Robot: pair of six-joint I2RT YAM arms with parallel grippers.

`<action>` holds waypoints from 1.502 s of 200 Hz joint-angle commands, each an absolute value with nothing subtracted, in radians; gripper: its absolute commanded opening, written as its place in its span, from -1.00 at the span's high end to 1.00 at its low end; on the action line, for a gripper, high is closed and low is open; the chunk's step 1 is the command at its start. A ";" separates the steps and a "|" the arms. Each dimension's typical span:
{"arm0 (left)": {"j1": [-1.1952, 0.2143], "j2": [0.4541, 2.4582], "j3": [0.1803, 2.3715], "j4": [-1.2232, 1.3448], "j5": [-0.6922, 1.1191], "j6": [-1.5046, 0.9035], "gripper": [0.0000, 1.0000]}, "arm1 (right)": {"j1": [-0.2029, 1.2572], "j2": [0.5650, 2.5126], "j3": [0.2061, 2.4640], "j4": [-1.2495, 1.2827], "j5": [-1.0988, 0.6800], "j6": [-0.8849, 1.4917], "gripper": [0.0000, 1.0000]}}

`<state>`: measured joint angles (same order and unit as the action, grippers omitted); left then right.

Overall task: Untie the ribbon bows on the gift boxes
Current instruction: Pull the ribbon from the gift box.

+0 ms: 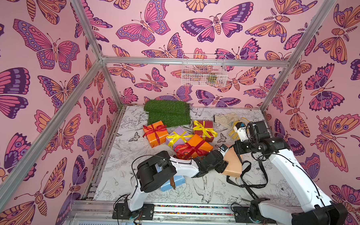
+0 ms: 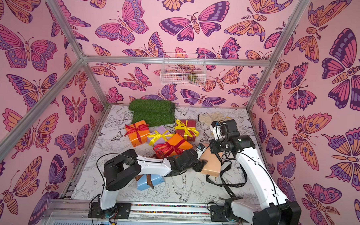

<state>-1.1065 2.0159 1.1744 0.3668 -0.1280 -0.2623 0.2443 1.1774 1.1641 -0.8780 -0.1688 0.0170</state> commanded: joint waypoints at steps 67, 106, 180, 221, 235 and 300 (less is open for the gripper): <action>-1.110 2.042 1.157 0.293 -0.140 -0.236 -0.45 | 0.251 1.051 1.372 -0.826 -0.207 0.118 1.00; -1.110 2.039 1.157 0.287 -0.133 -0.226 -0.44 | 0.251 0.996 1.347 -0.729 -0.197 0.178 1.00; -1.113 2.043 1.154 0.287 -0.142 -0.221 -0.45 | 0.251 1.120 1.660 -0.788 -0.152 0.141 1.00; -1.114 2.040 1.150 0.287 -0.162 -0.217 -0.45 | 0.252 1.228 1.865 -0.817 -0.148 0.114 1.00; -1.114 2.042 1.149 0.287 -0.164 -0.216 -0.46 | 0.251 1.252 1.930 -0.825 -0.116 0.097 1.00; -1.116 2.055 1.151 0.287 -0.167 -0.220 -0.46 | 0.239 1.343 2.206 -0.749 0.064 -0.002 1.00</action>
